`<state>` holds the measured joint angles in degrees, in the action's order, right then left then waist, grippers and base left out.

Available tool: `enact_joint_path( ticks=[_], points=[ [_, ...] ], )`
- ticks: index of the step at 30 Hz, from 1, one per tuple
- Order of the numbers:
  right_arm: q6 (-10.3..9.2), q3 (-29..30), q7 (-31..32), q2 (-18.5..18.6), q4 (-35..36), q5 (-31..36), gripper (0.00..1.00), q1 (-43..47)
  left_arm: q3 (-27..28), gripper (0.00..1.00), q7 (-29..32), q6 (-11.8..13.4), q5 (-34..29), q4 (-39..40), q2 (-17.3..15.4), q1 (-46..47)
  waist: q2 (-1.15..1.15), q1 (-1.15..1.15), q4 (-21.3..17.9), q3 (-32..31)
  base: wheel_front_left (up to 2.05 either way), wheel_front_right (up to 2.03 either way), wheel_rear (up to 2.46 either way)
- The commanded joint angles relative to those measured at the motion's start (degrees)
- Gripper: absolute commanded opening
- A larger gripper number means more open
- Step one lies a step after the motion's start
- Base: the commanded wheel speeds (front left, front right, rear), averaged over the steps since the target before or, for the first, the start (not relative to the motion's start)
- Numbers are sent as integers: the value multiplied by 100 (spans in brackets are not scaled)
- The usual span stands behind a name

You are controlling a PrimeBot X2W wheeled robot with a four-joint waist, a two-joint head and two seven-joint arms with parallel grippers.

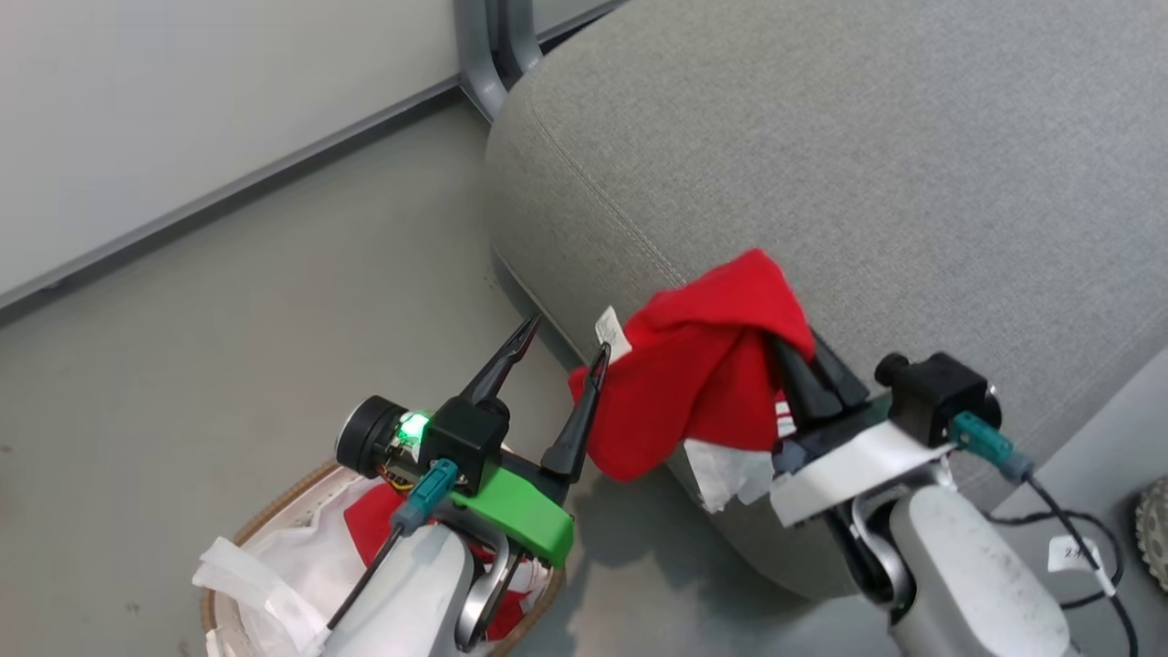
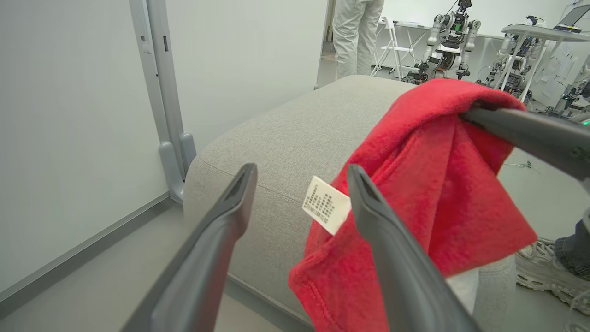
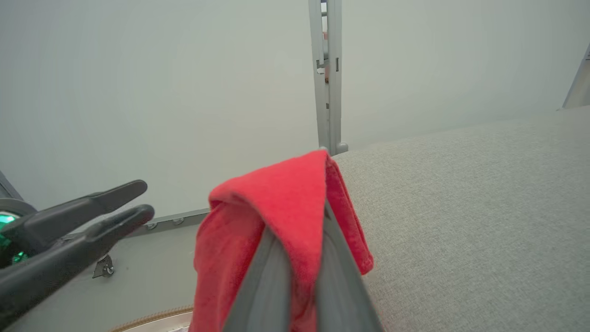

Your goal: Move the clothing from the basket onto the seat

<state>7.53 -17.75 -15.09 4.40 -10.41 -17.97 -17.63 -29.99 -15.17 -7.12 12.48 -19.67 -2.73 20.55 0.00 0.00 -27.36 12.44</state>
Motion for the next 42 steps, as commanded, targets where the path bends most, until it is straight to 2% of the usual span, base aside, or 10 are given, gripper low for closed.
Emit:
enact_joint_path(
  ticks=[1,11,20,28,31,37,38,39,40,42],
  points=[
    [-7,40,-11,93,28,51,0,-206,-26,100,3,-32,-57,-49,-29,-72,0,0,-126,220,0,0,0],
    [-8,421,-10,919,-63,301,0,-2013,-247,100,3,-44,-146,-100,-41,283,0,0,159,847,0,0,0],
    [-8,939,-9,1504,-901,522,0,-3384,-308,100,3,-43,-196,0,-131,654,0,0,704,1514,0,0,0],
    [-8,1832,-10,1684,-2040,748,0,-3532,-257,100,3,-42,-258,85,-146,879,0,0,1161,1990,0,0,0],
    [-8,2484,-10,1705,-2289,950,0,-3496,-219,100,3,-43,-286,117,-160,913,0,0,1281,2125,0,0,0],
    [-8,3310,-10,1558,-2570,1570,0,-3398,-95,100,3,-43,-329,134,-193,904,0,0,1376,2236,0,0,0],
    [-8,3360,-9,1497,-2633,1615,11,-3373,-83,100,3,-43,-328,130,-192,896,0,0,1381,2232,0,0,0],
    [-8,3398,-10,1435,-2687,1671,43,-3343,-70,100,3,-43,-331,121,-191,882,0,0,1385,2214,0,0,0],
    [-8,3411,-9,1396,-2758,1712,100,-3308,-54,100,3,-43,-330,115,-188,867,0,0,1389,2190,0,0,0],
    [-8,3447,-10,1336,-2807,1767,100,-3235,-14,100,3,-43,-313,118,-169,837,0,0,1399,2119,0,0,0]
  ],
)
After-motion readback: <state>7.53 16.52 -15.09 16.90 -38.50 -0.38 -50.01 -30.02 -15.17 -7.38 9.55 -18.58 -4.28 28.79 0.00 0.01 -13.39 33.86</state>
